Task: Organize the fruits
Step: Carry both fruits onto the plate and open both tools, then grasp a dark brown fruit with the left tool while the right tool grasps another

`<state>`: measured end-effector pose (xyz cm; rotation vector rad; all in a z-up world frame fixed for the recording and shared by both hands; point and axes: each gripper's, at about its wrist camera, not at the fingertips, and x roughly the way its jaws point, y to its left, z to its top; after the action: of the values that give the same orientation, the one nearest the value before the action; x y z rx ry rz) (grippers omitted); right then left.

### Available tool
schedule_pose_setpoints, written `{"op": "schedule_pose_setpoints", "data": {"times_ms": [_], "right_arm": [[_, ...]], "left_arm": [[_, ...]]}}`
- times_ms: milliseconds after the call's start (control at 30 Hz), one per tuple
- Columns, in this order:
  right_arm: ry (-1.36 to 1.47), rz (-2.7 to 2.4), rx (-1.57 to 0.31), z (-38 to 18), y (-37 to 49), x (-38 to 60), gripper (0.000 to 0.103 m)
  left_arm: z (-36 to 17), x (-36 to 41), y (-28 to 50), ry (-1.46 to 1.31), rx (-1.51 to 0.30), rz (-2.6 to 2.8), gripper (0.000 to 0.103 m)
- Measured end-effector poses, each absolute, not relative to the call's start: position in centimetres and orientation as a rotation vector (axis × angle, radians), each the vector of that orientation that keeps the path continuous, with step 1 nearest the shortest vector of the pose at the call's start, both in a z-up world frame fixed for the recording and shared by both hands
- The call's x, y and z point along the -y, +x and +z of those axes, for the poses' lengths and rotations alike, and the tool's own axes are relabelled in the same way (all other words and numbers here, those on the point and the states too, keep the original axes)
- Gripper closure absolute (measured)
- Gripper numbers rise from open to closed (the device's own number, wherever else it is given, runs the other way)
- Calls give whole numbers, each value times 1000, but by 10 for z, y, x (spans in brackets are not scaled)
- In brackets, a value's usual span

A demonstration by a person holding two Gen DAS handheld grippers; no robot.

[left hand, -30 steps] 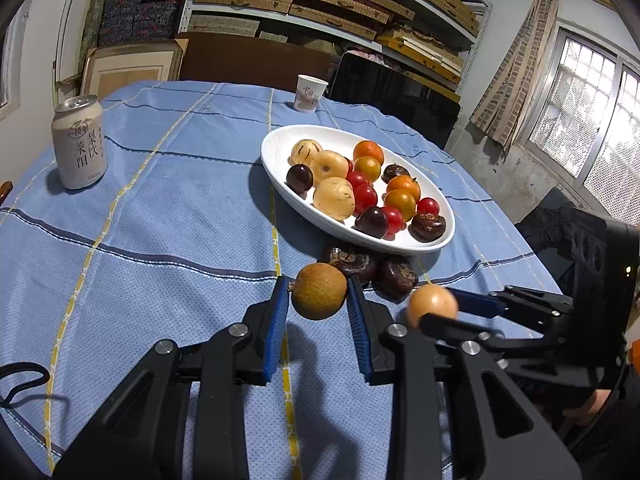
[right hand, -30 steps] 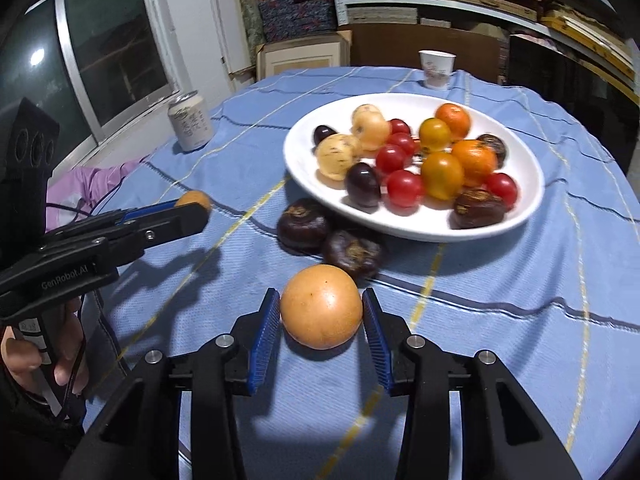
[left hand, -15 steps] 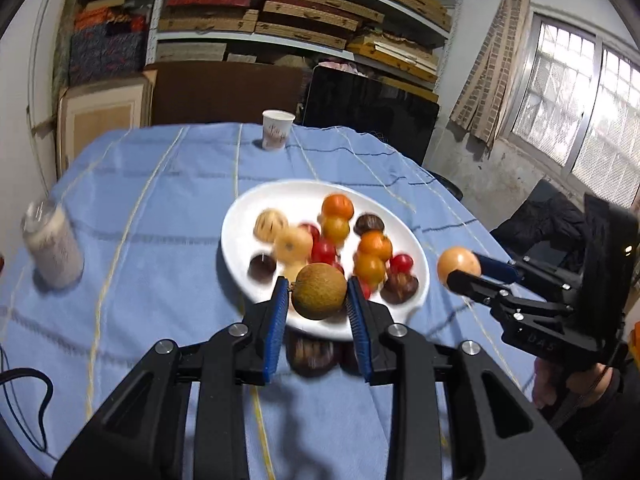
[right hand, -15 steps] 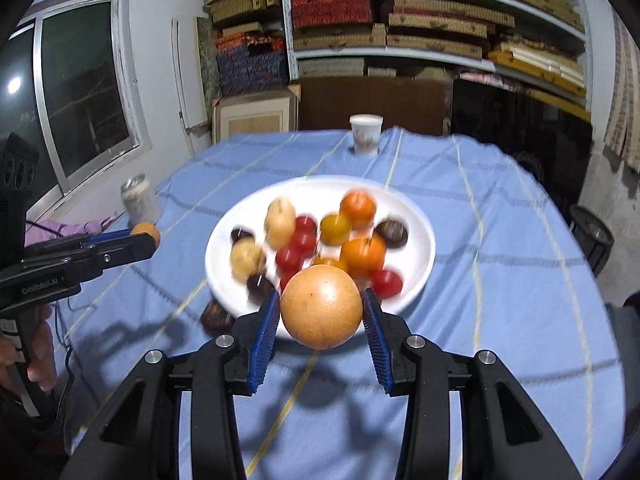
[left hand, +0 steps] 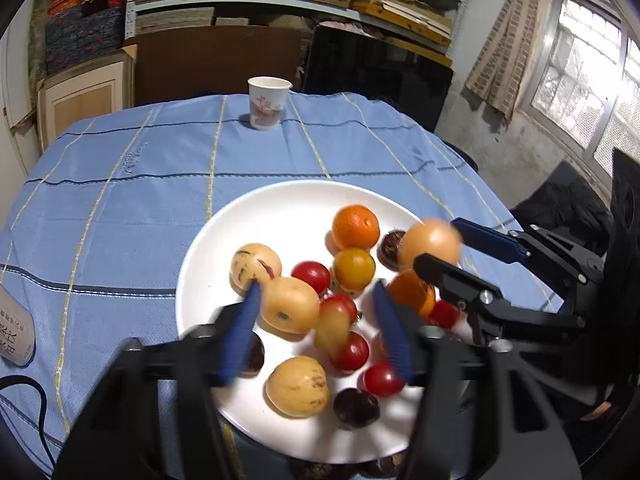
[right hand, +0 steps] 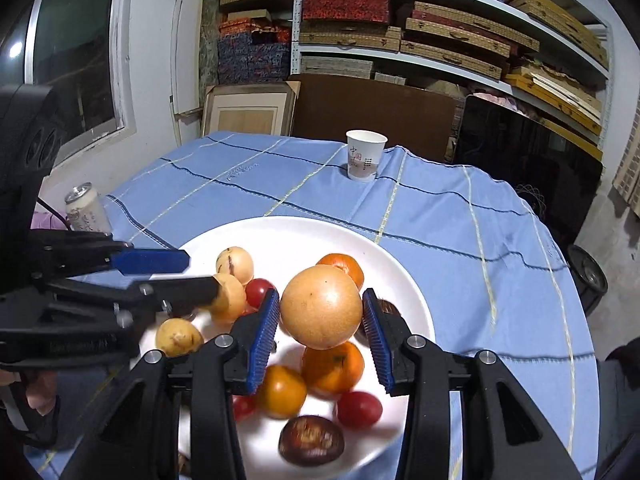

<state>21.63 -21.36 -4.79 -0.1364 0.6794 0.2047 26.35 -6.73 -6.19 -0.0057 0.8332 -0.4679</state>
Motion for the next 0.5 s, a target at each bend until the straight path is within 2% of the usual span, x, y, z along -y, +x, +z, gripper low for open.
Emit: {"op": "schedule_pose_setpoints", "data": {"times_ms": [67,100,333,500], "right_arm": [[-157,172,-648,-46,213,215,44],[-148,176,-636,-44,210,216,40],[-92,184,-633,-43,156,231,40],[-30,211,-672,-64,113,230,38]], "left_arm": [[-58,59,259,-25,-803,-450,24],[-56,54,255,-24,-791,-437,24],[-65,34,203,84,-770,-447,24],[-94,31,159,208,-782,-450,24]]}}
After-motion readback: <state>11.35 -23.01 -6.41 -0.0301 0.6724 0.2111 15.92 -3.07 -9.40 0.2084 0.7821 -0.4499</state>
